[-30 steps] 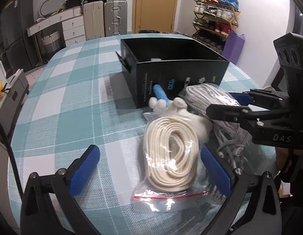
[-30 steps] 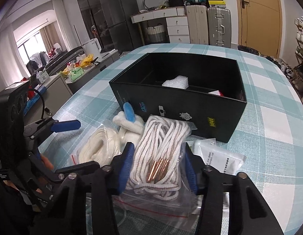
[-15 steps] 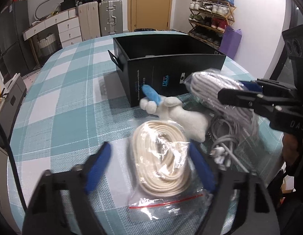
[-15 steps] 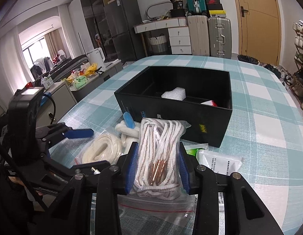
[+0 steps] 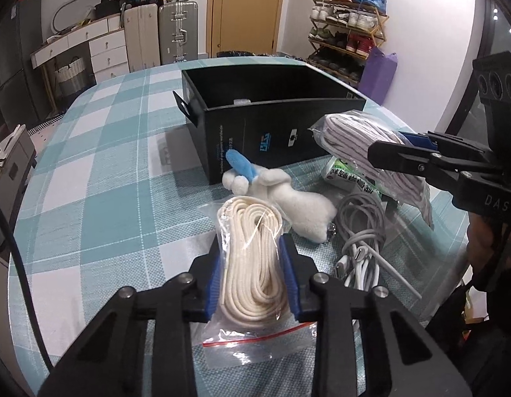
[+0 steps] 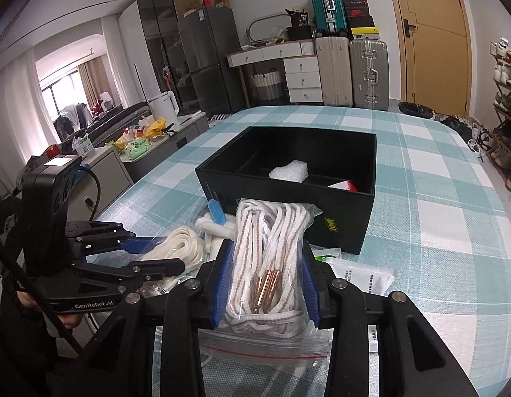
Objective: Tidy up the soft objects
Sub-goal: 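Grasp the bagged white rope with the right gripper while the left gripper grasps the bagged cream rope, then lower both bagged ropes into the black box side by side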
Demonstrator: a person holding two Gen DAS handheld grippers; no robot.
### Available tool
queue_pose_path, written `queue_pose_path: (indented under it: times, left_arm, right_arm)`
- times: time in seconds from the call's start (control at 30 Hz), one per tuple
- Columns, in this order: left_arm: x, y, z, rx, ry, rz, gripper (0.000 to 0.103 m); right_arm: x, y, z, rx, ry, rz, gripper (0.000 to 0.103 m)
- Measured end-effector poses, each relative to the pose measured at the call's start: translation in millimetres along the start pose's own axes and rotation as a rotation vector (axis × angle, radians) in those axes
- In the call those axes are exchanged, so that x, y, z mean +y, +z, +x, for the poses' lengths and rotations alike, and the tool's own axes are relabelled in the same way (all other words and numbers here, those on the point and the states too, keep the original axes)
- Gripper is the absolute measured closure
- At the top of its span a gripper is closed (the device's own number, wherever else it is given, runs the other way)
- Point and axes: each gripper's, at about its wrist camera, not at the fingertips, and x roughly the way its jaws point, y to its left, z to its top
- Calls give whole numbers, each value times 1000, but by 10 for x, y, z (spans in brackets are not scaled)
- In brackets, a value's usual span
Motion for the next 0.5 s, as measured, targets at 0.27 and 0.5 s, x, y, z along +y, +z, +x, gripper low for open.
queue_pose_path:
  times: [0.27,0.5]
  left_arm:
    - [67,40,-163,-61,-38,-53,73]
    - [93,153,-313,-123,-21,-74,73]
  right_arm:
    - [-26,20,-159,-49,-6,1,65]
    - [-48,50,-292,-86,-13,5,65]
